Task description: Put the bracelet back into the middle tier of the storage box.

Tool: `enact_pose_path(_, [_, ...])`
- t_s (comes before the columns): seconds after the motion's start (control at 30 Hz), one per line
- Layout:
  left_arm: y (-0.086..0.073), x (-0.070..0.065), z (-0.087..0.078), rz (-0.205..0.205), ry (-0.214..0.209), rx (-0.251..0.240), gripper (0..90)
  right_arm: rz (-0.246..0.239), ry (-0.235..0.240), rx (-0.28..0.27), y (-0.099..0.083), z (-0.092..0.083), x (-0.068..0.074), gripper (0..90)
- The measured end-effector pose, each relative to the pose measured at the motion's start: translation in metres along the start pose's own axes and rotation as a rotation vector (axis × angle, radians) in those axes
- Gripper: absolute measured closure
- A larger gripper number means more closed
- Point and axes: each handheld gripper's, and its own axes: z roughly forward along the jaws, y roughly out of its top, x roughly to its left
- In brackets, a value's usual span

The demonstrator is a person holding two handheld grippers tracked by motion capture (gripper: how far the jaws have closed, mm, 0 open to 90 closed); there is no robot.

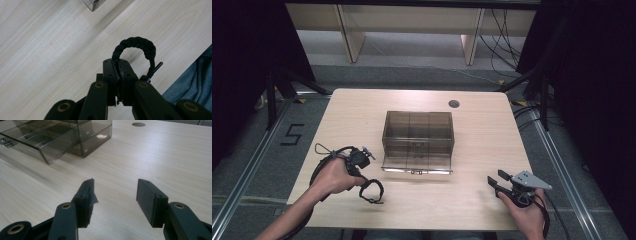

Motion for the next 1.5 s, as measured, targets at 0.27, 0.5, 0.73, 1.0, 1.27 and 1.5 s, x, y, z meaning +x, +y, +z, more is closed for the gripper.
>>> enact_pose_path(0.27, [0.005, 0.000, -0.005, 0.002, 0.000, -0.006, 85.0, -0.050, -0.009, -0.021, 0.000, 0.001, -0.004, 49.2])
enact_pose_path(0.5, [0.008, -0.001, -0.008, 0.009, -0.003, -0.015, 85.0, -0.032, 0.001, -0.014, 0.000, 0.001, -0.002, 49.2])
enact_pose_path(0.73, [0.012, 0.001, -0.015, 0.013, -0.003, -0.015, 85.0, -0.029, 0.004, -0.013, 0.000, 0.001, -0.002, 48.9])
enact_pose_path(1.0, [0.016, 0.004, -0.017, 0.015, -0.006, -0.014, 85.0, -0.031, 0.001, -0.017, 0.000, 0.000, -0.002, 48.8])
enact_pose_path(1.27, [0.020, 0.004, -0.023, 0.027, -0.006, -0.013, 85.0, -0.032, 0.001, -0.018, 0.000, 0.001, -0.002, 48.7])
enact_pose_path(1.5, [0.024, 0.004, -0.028, 0.026, 0.000, -0.025, 85.0, 0.005, -0.003, -0.008, 0.000, 0.000, 0.001, 48.7])
